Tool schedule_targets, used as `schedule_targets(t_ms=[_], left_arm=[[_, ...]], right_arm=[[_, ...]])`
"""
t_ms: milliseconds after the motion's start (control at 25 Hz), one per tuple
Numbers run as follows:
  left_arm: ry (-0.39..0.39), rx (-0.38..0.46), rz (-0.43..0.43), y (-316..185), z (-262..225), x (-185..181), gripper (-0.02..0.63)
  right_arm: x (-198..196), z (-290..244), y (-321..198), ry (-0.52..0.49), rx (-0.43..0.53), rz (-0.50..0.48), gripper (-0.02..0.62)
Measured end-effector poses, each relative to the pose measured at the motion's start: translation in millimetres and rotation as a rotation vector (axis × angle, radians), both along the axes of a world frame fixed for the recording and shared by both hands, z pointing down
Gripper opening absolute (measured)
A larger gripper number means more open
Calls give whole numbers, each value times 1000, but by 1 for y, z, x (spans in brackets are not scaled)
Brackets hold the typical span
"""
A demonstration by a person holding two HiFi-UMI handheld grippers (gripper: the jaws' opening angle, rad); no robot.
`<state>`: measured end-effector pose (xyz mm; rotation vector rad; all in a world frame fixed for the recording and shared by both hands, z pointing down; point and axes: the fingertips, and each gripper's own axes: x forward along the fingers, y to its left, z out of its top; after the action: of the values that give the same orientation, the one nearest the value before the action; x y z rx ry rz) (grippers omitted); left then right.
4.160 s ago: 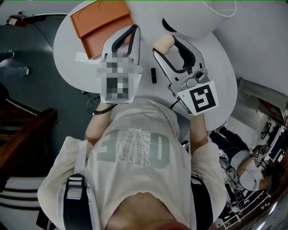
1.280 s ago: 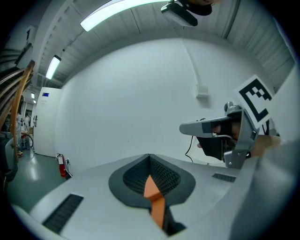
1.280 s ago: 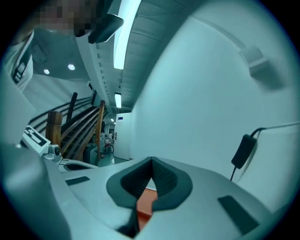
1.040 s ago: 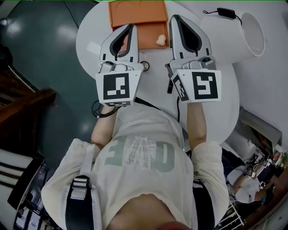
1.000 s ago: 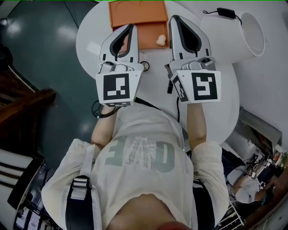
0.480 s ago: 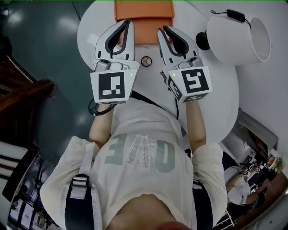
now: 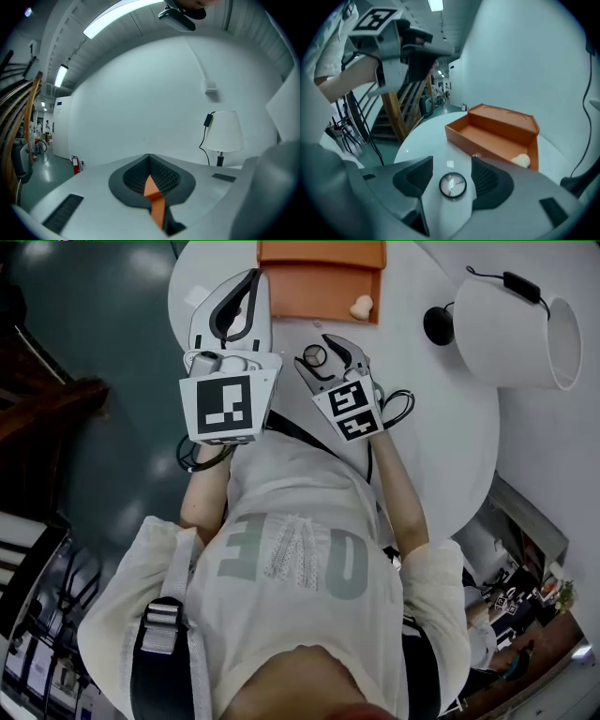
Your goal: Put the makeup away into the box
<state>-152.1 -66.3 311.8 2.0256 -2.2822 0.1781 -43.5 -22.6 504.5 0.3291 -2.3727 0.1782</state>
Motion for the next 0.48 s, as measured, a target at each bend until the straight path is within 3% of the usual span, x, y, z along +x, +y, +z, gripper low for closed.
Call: schedule_targets(t_ms=[200, 480], left_arm=[[14, -16, -8, -1, 6, -2, 8], [17, -16, 3, -2, 6, 1, 8]], right_arm=[[14, 41, 2, 99, -58, 38, 258], [16, 51, 7, 122, -84, 36, 256]])
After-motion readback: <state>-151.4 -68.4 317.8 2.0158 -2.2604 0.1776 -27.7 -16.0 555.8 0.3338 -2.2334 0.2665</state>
